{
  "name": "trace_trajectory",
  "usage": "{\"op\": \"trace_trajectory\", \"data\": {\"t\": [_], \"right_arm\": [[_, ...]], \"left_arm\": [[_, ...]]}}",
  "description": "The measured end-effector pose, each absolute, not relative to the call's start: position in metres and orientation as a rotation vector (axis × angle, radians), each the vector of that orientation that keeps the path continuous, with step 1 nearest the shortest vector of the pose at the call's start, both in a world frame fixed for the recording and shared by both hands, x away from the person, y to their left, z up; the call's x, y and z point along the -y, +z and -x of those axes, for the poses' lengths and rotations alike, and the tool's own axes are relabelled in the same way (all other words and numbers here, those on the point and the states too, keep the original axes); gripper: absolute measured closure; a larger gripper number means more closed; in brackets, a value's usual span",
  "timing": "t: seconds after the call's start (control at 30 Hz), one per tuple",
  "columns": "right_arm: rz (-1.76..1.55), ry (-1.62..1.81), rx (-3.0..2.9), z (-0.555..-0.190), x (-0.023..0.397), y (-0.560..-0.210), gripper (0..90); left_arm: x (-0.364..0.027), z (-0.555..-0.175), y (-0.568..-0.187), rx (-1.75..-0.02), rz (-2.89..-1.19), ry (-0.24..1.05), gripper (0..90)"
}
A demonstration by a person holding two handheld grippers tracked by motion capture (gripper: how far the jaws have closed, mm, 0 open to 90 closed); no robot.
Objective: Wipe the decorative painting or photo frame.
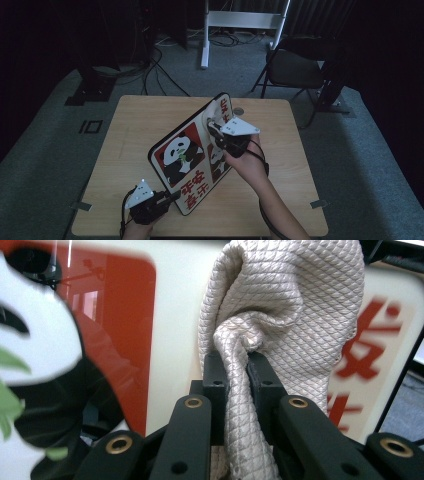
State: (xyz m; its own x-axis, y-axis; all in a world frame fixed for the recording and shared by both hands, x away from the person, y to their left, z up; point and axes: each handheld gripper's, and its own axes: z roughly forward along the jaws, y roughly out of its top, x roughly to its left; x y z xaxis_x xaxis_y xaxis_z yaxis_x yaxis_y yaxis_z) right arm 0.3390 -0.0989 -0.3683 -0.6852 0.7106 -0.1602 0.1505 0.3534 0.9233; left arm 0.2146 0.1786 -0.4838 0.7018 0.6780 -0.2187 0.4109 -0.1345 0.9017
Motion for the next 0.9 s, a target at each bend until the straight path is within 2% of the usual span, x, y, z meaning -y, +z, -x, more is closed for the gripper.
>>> {"op": "trace_trajectory", "data": {"t": [0.9], "right_arm": [[-0.874, 1.218, -2.180, -0.331, 0.123, -0.442, 81.3]], "left_arm": [[-0.176, -0.213, -0.484, -0.860, -1.766, 0.295, 77.5]]}}
